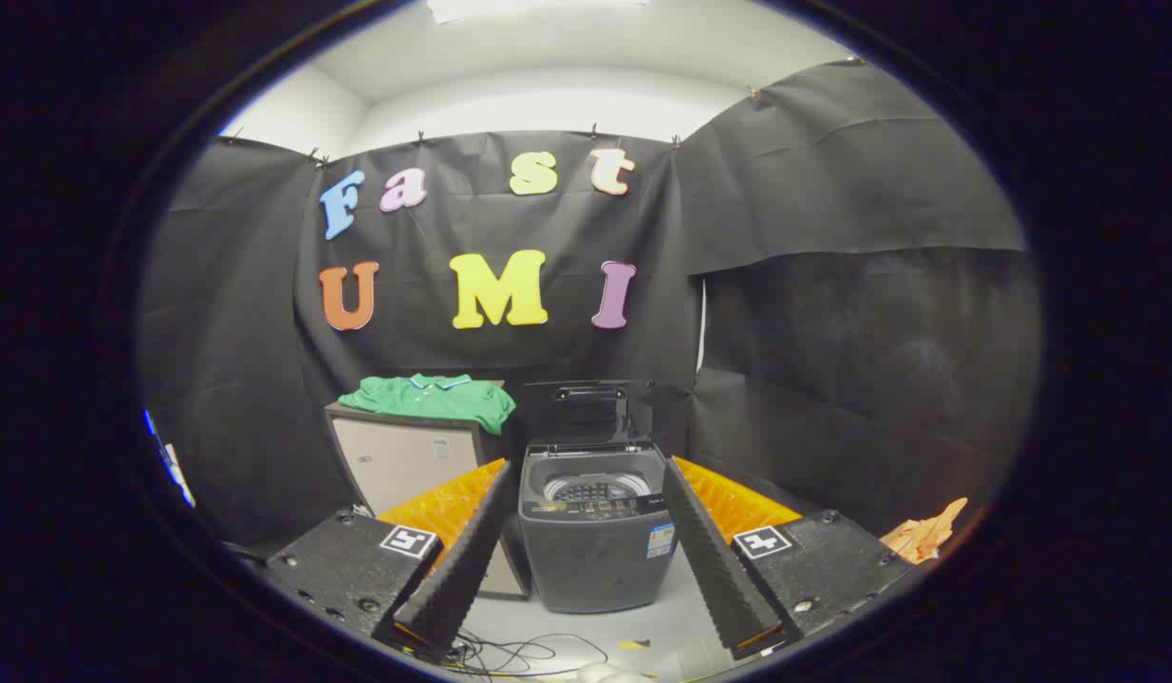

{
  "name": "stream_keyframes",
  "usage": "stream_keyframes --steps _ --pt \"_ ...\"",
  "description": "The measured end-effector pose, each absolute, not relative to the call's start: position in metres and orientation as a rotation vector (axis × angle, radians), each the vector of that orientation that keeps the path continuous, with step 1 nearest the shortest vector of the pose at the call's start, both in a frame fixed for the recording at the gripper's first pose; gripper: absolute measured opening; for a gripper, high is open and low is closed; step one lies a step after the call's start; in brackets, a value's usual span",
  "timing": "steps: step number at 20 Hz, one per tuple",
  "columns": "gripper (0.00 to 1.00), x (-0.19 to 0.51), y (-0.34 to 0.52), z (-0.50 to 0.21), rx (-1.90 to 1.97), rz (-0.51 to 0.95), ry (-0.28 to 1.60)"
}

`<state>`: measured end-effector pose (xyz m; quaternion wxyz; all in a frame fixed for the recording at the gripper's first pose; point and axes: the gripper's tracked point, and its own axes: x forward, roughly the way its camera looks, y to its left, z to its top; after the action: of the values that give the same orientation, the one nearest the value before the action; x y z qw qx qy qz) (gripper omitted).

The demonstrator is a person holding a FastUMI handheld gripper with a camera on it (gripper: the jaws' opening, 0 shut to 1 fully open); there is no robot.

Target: Put the clothes into the washing machine and then close the washing machine lid.

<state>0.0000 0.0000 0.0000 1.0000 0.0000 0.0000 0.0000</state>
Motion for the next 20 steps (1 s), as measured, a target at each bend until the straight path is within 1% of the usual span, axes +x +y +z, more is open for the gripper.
stream_keyframes --steps 11,20 --pt "0.99 0.010 0.020 0.005 -0.016 0.013 0.009" --pt "0.99 0.034 0.034 0.039 -0.014 0.013 -0.007"
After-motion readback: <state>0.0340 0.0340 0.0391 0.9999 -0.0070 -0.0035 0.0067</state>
